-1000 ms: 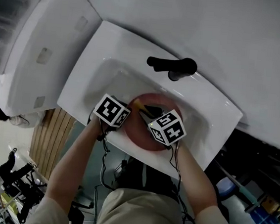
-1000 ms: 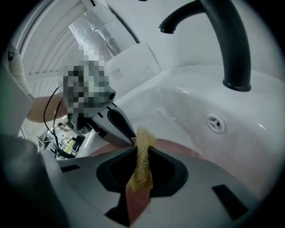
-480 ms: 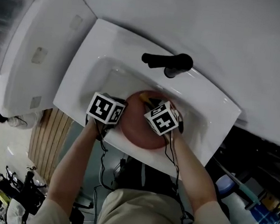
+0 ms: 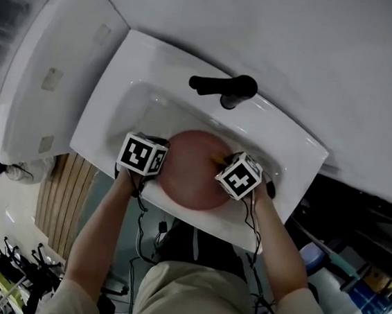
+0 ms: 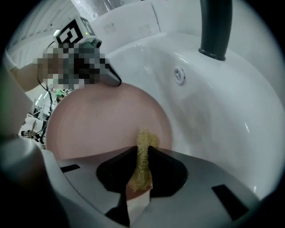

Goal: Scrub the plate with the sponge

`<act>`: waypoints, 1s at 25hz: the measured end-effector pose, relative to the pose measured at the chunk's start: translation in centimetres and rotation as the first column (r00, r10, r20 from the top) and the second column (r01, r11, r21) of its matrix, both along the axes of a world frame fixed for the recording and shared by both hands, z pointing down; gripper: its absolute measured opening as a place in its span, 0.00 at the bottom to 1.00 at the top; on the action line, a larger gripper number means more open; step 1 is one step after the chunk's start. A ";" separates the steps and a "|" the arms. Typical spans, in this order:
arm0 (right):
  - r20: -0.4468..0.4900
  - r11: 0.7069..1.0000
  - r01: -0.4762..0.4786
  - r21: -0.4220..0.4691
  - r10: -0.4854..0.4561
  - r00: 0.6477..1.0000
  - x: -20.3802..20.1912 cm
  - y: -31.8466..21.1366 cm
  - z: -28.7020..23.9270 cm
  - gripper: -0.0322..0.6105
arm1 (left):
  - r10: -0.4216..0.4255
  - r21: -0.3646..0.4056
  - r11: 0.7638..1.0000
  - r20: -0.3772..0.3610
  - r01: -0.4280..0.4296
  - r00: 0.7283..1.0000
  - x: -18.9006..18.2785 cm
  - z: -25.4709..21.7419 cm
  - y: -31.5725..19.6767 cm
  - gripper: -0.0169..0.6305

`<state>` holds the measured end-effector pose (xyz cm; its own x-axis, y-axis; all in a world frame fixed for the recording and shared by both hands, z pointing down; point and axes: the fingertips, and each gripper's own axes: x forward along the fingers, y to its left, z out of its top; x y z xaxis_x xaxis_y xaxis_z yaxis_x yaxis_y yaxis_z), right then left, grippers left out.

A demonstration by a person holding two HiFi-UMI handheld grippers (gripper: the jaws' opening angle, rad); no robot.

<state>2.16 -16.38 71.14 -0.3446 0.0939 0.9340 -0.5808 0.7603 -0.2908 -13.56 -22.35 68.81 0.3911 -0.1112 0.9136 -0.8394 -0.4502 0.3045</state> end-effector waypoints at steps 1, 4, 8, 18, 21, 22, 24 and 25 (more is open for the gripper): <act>0.013 0.999 0.015 -0.036 -0.014 1.000 0.0 1.1 -0.6 0.17 | 0.004 0.005 1.000 0.007 -0.004 1.000 0.0 0.0 0.0 0.07; 0.080 0.991 0.093 -0.093 -0.086 0.993 -0.9 4.3 -2.8 0.17 | 0.011 0.022 1.000 0.029 -0.011 1.000 0.0 -0.1 0.1 0.05; 0.224 0.971 0.192 -0.140 -0.158 0.962 -3.6 7.9 -6.6 0.17 | -0.001 0.040 0.999 0.035 0.000 0.999 -0.2 -0.3 -0.1 0.05; 0.473 0.980 0.194 -0.050 -0.147 0.868 -12.9 5.8 -7.7 0.17 | -0.052 0.016 0.999 0.009 0.052 0.999 -0.5 -0.5 -0.4 0.05; 0.473 0.995 0.086 -0.041 -0.057 0.879 -13.1 2.9 -5.8 0.17 | -0.071 0.030 0.997 0.007 0.071 0.997 -0.8 -0.5 -0.7 0.06; 0.470 0.998 0.047 -0.041 -0.023 0.883 -12.9 1.9 -5.2 0.17 | -0.077 0.035 0.996 0.005 0.077 0.997 -0.9 -0.5 -0.9 0.06; 0.459 0.999 -0.024 -0.043 0.041 0.888 -12.4 0.0 -3.9 0.17 | -0.085 0.043 0.996 0.004 0.084 0.996 -0.9 -0.4 -1.1 0.07; 0.449 0.998 -0.050 -0.041 0.063 0.891 -12.1 -0.7 -3.4 0.17 | -0.085 0.046 0.995 0.006 0.084 0.996 -1.0 -0.4 -1.1 0.07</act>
